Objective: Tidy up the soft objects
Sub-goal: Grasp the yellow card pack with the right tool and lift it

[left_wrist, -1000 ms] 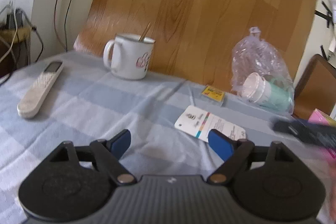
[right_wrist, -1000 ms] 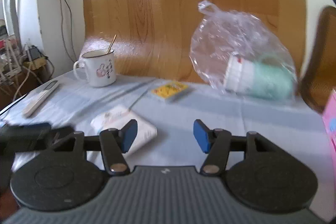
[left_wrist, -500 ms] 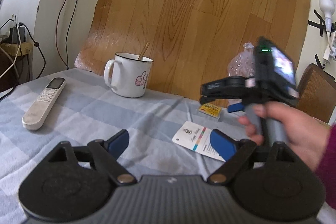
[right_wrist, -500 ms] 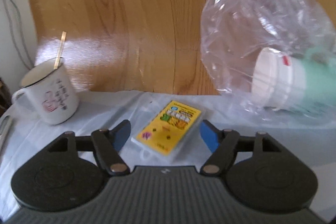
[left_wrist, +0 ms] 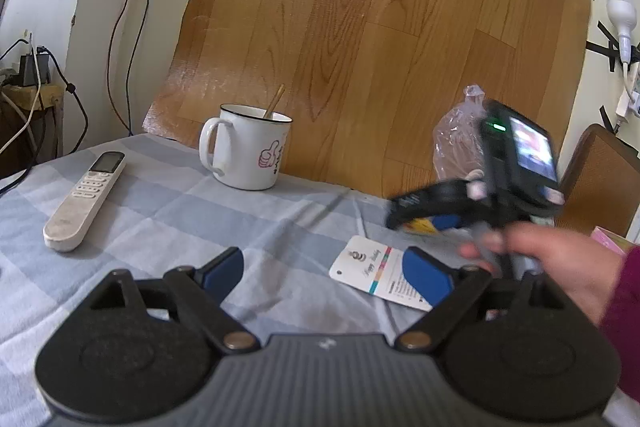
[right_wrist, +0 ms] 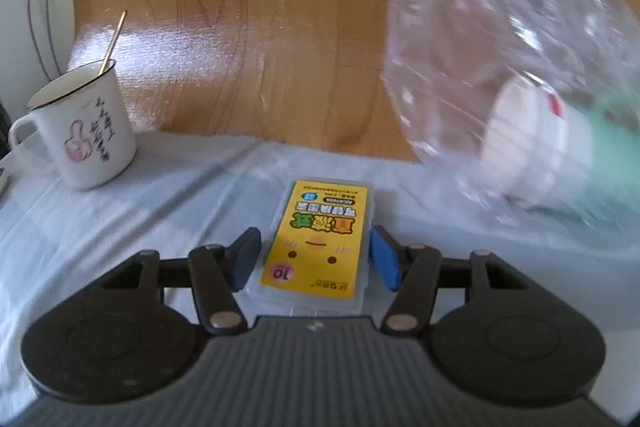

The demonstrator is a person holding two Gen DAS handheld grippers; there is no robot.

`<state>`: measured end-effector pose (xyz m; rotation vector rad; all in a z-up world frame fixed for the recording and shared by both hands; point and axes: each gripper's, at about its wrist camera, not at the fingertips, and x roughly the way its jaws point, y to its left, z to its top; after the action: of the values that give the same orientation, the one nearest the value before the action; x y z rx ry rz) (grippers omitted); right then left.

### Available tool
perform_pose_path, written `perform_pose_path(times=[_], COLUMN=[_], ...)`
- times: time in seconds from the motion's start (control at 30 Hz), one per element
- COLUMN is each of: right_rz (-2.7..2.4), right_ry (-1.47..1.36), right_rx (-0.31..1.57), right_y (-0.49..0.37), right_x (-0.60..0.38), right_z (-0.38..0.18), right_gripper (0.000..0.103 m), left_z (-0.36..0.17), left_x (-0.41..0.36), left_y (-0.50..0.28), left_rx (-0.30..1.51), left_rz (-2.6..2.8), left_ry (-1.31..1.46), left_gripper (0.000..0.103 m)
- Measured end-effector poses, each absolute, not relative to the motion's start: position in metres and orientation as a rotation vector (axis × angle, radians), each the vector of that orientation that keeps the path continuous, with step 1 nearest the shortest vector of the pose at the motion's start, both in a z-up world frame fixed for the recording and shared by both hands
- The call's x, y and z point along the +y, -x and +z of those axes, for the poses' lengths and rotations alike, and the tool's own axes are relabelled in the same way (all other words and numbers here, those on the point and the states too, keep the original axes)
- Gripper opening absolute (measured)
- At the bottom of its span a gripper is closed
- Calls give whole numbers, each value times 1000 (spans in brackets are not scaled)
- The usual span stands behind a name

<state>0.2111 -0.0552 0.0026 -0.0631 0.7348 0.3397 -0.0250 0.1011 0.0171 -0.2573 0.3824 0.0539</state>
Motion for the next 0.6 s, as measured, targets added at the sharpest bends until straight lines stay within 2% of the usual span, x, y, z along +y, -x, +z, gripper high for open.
perform_pose_path(times=[0.33, 0.6], right_rz=[338, 414], right_ry=[35, 44], right_rx=[718, 661], right_y=[-113, -8], right_x=[-155, -183], right_z=[11, 10], right_gripper=[62, 61], left_z=[17, 16], left_x=[97, 96], left_y=[24, 22], left_rx=[387, 409], left_rz=[56, 37], left_ry=[230, 219], left_gripper=[91, 92])
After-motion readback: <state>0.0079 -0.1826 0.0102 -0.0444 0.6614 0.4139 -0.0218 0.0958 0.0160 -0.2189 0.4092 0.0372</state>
